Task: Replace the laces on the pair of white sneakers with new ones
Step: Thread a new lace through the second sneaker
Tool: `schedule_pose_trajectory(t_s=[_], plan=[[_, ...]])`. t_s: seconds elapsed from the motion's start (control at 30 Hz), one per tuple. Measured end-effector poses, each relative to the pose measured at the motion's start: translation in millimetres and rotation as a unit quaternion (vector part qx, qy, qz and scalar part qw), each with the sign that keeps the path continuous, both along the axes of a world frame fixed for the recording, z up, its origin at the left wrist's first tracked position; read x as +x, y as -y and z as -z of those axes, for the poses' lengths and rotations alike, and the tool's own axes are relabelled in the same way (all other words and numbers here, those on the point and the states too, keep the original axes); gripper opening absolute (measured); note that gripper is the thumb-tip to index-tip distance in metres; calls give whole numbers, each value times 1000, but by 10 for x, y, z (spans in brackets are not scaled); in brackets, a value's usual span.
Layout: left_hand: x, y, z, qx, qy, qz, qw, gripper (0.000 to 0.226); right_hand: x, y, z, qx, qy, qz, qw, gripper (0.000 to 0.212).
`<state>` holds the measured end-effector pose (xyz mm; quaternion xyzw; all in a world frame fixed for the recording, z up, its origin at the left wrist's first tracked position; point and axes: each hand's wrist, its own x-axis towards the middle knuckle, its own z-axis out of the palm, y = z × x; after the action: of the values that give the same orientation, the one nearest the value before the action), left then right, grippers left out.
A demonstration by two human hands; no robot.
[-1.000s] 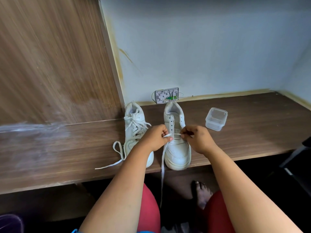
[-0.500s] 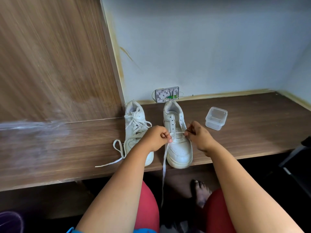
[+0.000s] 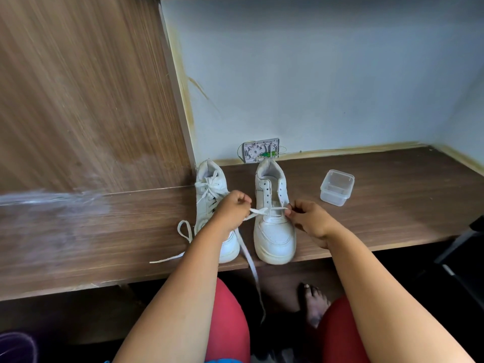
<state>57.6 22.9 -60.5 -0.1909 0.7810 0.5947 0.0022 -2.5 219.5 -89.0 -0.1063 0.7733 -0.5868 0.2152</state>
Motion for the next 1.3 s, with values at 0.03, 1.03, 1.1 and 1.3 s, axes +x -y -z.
schedule_pose_trajectory(t_s=[0.03, 1.03, 1.1, 1.3], plan=[[21, 14, 8, -68, 11, 36, 997, 11, -11, -1, 12, -40, 38, -5, 998, 12], [-31, -60, 126, -363, -146, 132, 911, 23, 224, 353, -149, 207, -279, 94, 933, 16], [-34, -83, 119, -350, -129, 126, 919, 21, 222, 344, -133, 188, -268, 96, 940, 15], [-65, -111, 101, -36, -4, 30, 999, 32, 156, 349, 22, 190, -217, 108, 951, 15]])
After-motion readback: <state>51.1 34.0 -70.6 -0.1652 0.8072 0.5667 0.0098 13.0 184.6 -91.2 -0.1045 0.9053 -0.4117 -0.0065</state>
